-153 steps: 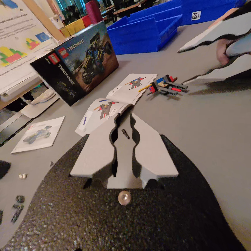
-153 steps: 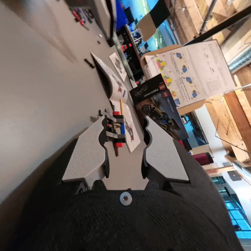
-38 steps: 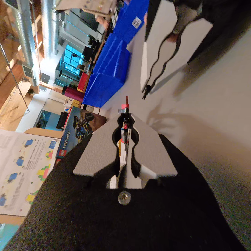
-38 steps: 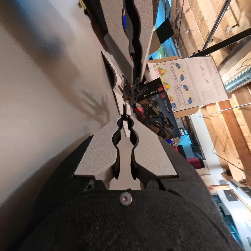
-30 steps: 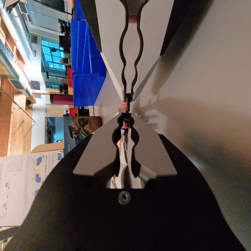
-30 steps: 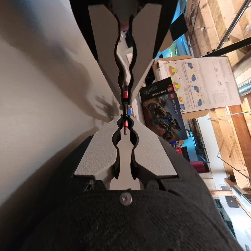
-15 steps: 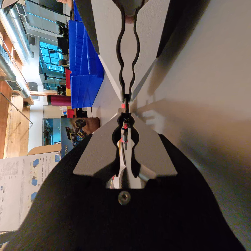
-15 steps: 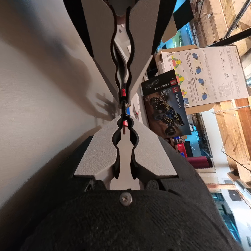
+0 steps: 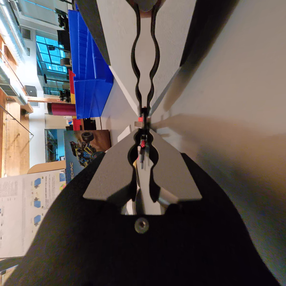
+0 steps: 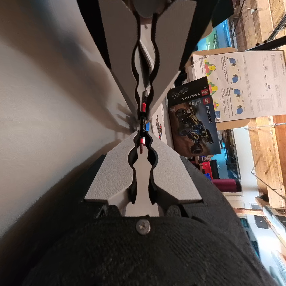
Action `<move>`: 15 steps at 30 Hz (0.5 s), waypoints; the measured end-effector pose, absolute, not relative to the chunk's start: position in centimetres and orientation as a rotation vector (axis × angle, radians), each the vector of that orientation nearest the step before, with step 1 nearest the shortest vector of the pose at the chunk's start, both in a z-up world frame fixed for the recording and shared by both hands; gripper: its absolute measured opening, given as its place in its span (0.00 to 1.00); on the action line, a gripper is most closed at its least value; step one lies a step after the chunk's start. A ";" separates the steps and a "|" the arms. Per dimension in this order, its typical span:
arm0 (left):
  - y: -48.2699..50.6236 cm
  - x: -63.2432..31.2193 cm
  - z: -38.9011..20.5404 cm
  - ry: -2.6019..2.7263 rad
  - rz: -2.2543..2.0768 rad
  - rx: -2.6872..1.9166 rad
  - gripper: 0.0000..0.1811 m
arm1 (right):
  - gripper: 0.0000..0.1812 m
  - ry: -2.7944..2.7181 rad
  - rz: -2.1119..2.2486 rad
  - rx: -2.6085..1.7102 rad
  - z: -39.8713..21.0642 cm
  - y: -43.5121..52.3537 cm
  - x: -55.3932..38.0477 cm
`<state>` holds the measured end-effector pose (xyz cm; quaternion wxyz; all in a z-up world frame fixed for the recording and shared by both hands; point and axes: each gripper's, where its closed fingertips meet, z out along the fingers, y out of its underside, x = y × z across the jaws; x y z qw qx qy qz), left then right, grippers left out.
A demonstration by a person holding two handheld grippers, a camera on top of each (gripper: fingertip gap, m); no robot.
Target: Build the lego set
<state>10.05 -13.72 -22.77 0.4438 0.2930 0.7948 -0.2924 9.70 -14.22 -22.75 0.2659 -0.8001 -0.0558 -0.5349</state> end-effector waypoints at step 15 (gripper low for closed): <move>-13.7 10.1 -22.9 1.935 -0.787 0.716 0.03 | 0.02 -0.113 -1.414 -2.206 -23.4 -14.6 10.1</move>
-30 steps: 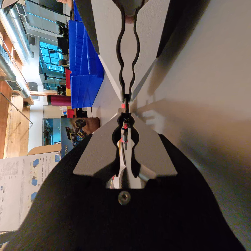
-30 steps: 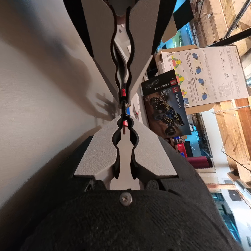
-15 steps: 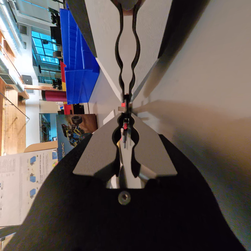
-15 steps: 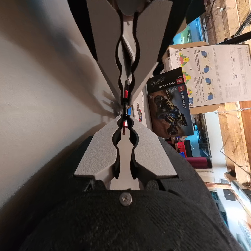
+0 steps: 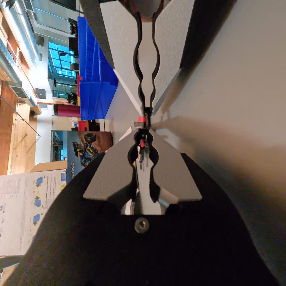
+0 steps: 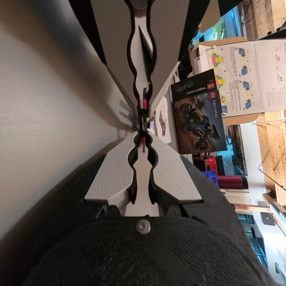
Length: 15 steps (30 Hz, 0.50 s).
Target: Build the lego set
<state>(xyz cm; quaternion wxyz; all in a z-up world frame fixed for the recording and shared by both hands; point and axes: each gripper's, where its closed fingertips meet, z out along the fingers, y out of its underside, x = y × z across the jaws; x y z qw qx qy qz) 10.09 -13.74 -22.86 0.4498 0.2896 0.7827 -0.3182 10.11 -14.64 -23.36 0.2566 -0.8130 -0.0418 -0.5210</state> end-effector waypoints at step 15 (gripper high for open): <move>-11.6 9.9 -21.8 1.988 -0.981 0.529 0.24 | 0.03 0.031 -1.409 -2.238 -24.0 -16.2 11.3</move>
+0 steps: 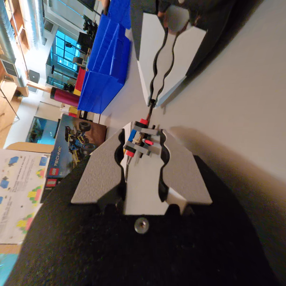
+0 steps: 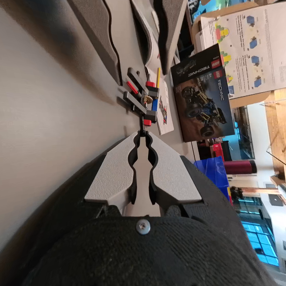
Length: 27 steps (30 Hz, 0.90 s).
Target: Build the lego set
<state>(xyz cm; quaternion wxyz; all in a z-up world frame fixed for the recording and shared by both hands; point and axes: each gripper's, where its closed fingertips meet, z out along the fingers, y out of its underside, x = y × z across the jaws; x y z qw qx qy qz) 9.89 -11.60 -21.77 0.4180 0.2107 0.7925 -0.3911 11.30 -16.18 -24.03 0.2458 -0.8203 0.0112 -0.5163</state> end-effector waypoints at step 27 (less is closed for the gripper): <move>35.1 23.2 -15.7 1.462 -1.034 -1.269 0.06 | 0.05 -0.202 -0.551 -2.323 -25.3 18.0 18.7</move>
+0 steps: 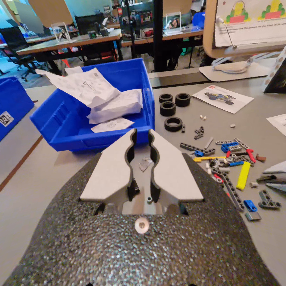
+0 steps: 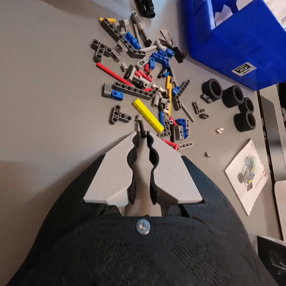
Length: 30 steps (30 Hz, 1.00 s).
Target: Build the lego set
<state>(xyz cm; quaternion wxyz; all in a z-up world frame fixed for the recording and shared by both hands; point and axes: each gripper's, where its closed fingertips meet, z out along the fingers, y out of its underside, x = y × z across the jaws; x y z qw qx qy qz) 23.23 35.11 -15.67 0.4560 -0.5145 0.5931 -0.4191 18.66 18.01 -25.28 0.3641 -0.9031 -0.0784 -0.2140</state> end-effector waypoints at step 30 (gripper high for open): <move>36.2 23.3 -20.8 1.555 -0.982 -1.552 0.05 | 0.09 0.158 -1.102 -1.562 -15.2 11.6 24.6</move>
